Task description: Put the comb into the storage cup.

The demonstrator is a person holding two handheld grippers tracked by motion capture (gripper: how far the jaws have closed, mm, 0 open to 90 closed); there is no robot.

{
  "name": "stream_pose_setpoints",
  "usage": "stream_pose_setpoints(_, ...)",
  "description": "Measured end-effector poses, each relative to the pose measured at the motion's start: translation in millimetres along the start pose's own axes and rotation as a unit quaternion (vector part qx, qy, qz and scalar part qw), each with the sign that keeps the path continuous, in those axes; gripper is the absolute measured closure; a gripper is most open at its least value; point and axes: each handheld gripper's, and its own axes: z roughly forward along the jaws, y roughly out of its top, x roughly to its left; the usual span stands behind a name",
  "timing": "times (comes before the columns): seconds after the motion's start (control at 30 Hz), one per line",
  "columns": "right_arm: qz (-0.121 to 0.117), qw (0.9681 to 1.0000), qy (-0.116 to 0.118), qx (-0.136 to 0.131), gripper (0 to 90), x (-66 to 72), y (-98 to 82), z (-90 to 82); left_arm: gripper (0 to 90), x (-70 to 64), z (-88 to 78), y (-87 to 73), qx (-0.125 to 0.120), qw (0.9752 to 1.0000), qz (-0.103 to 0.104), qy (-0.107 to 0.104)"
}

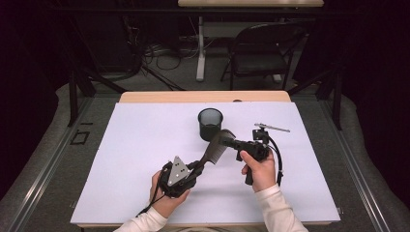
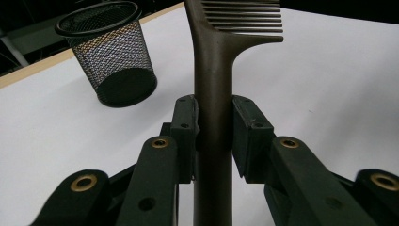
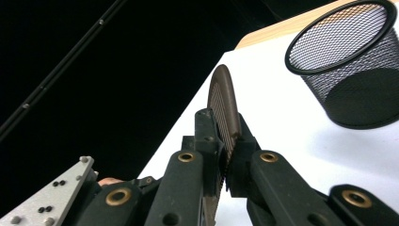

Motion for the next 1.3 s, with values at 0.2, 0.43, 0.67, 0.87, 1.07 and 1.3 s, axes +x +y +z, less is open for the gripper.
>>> stream_pose_setpoints(0.2,0.003,1.0000,0.002,0.001,86.7,-0.9,-0.3,-0.2,72.5,0.0,0.8,-0.5,0.001,1.0000,0.000,-0.001)
stream_pose_setpoints(0.43,0.003,1.0000,0.005,0.003,86.8,-0.8,-0.5,0.2,72.5,0.0,1.4,-1.2,0.002,1.0000,0.000,-0.001)
stream_pose_setpoints(0.67,0.004,1.0000,0.005,0.005,86.9,-0.8,-0.6,0.3,72.4,0.3,2.1,-2.1,0.002,1.0000,-0.001,-0.003)
stream_pose_setpoints(0.87,0.003,0.9999,0.008,0.007,86.9,-1.1,-0.5,0.4,72.2,-0.1,2.3,-2.7,0.000,1.0000,-0.004,-0.001)
stream_pose_setpoints(1.07,0.004,0.9999,0.012,0.007,86.9,-1.5,-0.2,0.0,71.9,0.2,1.8,-2.6,-0.001,1.0000,-0.003,-0.001)
stream_pose_setpoints(1.3,0.003,0.9999,0.010,0.006,86.9,-1.5,-0.2,0.1,69.5,0.9,0.7,-2.2,-0.006,1.0000,-0.006,0.001)
